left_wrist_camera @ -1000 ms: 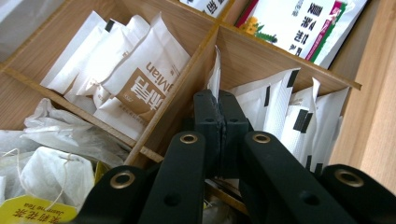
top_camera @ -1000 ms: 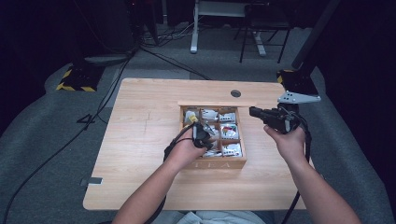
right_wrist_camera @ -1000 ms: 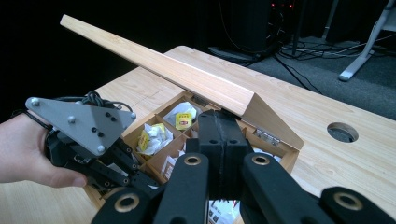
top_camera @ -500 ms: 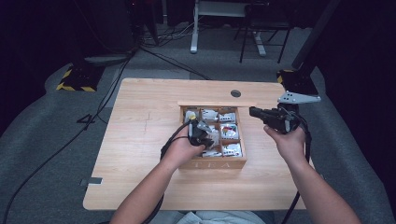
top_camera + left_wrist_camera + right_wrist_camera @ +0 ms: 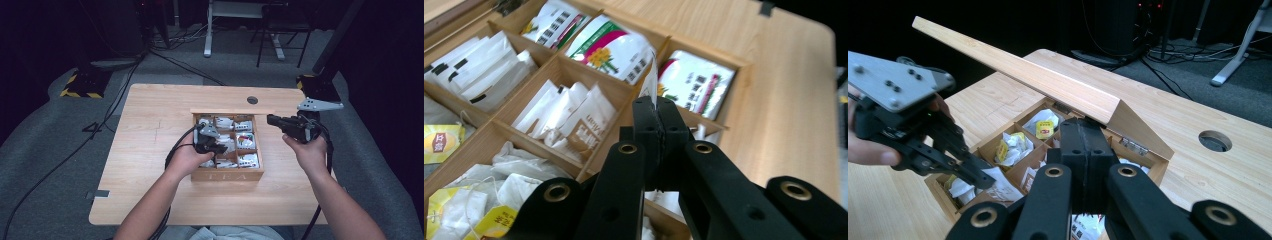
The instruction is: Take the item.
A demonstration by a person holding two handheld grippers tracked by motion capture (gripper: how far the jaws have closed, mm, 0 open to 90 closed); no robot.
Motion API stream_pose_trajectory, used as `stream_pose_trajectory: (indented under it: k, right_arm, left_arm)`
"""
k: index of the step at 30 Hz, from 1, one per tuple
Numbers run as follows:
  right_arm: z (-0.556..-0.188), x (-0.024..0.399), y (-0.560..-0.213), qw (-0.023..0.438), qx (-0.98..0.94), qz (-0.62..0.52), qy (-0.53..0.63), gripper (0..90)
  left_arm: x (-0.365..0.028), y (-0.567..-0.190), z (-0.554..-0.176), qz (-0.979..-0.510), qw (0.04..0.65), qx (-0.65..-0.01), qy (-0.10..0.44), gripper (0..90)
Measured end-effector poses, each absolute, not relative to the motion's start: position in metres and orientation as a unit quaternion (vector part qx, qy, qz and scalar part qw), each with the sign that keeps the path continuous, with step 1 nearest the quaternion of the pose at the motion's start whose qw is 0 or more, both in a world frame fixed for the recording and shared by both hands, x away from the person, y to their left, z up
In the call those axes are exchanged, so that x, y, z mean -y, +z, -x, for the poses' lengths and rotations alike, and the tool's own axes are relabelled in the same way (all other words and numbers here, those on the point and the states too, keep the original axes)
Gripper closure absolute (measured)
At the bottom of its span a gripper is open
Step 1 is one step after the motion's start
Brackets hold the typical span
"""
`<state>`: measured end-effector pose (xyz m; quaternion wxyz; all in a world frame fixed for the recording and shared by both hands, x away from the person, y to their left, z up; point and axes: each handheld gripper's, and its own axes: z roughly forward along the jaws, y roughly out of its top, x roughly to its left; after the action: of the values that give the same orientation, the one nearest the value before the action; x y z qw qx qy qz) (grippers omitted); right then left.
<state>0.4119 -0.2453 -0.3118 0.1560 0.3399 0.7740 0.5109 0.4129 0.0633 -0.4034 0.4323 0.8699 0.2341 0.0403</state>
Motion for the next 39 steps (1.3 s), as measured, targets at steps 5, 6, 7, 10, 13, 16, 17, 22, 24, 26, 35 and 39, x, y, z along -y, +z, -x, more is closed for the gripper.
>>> stream_pose_trajectory:
  k: [5, 6, 7, 10, 13, 16, 17, 22, 24, 26, 35, 39]
  right_arm:
    - [-0.412, 0.245, -0.312, 0.156, -0.774, -0.340, 0.511, 89.9]
    - [-0.412, 0.245, -0.312, 0.156, -0.774, -0.340, 0.511, 89.9]
    - [-0.412, 0.245, -0.312, 0.156, -0.774, -0.341, 0.511, 90.0]
    - [-0.412, 0.245, -0.311, 0.156, -0.774, -0.341, 0.510, 89.9]
    - [-0.412, 0.245, -0.311, 0.156, -0.774, -0.341, 0.510, 89.9]
    - [-0.412, 0.245, -0.311, 0.156, -0.774, -0.342, 0.509, 89.9]
    - [-0.412, 0.245, -0.311, 0.156, -0.774, -0.342, 0.509, 89.9]
    - [-0.412, 0.245, -0.311, 0.156, -0.775, -0.342, 0.509, 90.0]
    - [-0.412, 0.245, -0.311, 0.156, -0.775, -0.342, 0.508, 89.9]
    - [-0.411, 0.245, -0.311, 0.156, -0.775, -0.342, 0.508, 89.9]
    - [-0.411, 0.245, -0.311, 0.156, -0.776, -0.342, 0.507, 89.9]
    - [-0.411, 0.245, -0.311, 0.156, -0.776, -0.342, 0.507, 89.9]
  left_arm:
    - [-0.076, -0.395, -0.407, -0.863, 0.449, -0.228, 0.041, 89.8]
    - [-0.079, -0.393, -0.405, -0.860, 0.454, -0.228, 0.041, 89.8]
    - [-0.082, -0.391, -0.404, -0.860, 0.455, -0.228, 0.043, 89.8]
    - [-0.088, -0.387, -0.400, -0.858, 0.459, -0.225, 0.049, 89.8]
    - [-0.094, -0.385, -0.396, -0.855, 0.466, -0.222, 0.049, 89.8]
    - [-0.101, -0.381, -0.391, -0.851, 0.476, -0.218, 0.046, 89.8]
    - [-0.102, -0.381, -0.390, -0.850, 0.479, -0.216, 0.046, 89.8]
    - [-0.109, -0.375, -0.382, -0.849, 0.483, -0.210, 0.051, 89.8]
    - [-0.112, -0.373, -0.379, -0.848, 0.484, -0.209, 0.053, 89.8]
    - [-0.115, -0.371, -0.377, -0.847, 0.486, -0.208, 0.055, 89.8]
    - [-0.130, -0.368, -0.373, -0.835, 0.502, -0.222, 0.043, 89.7]
    - [-0.137, -0.367, -0.368, -0.835, 0.500, -0.223, 0.055, 89.8]
